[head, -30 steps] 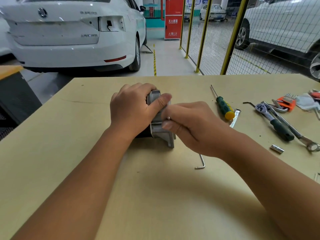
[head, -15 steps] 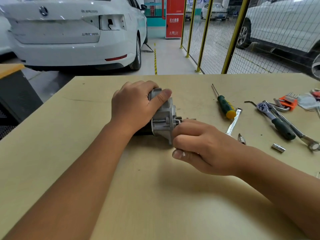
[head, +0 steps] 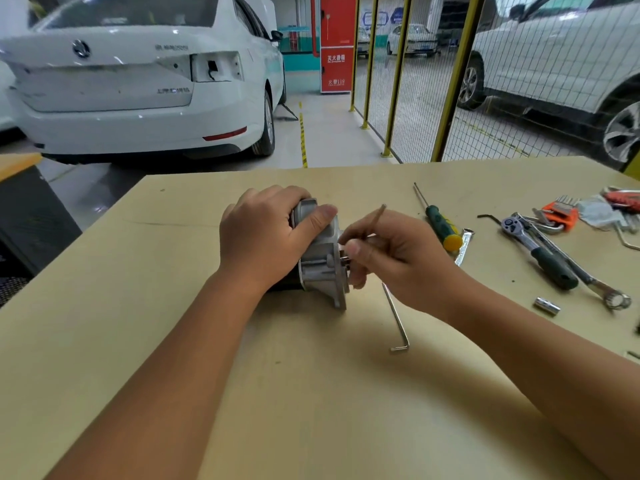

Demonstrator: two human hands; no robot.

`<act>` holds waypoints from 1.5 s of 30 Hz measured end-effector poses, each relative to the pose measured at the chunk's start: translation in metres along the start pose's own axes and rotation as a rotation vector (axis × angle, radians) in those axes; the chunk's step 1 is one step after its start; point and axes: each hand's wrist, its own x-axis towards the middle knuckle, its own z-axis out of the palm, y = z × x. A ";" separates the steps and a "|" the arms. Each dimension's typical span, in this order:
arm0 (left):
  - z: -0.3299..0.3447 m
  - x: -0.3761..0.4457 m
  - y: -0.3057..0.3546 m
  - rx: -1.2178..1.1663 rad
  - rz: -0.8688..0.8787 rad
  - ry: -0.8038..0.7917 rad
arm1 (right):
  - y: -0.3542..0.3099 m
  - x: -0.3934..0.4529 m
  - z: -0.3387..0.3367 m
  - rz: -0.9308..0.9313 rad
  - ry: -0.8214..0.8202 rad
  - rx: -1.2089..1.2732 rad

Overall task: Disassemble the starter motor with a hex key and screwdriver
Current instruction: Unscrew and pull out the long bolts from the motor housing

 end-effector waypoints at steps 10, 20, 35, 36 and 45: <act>-0.005 -0.005 -0.003 -0.017 0.055 -0.048 | 0.000 0.011 0.001 0.181 0.077 0.036; -0.024 -0.012 -0.025 -0.219 -0.005 -0.230 | -0.002 0.008 0.001 0.144 0.029 -0.033; -0.021 -0.014 -0.023 -0.257 0.003 -0.224 | -0.013 0.003 0.000 -0.327 -0.123 -0.569; -0.021 -0.014 -0.023 -0.258 0.001 -0.223 | -0.014 0.001 0.002 -0.353 -0.140 -0.608; -0.018 -0.014 -0.025 -0.294 -0.017 -0.215 | -0.006 -0.007 -0.007 -0.228 -0.087 -0.468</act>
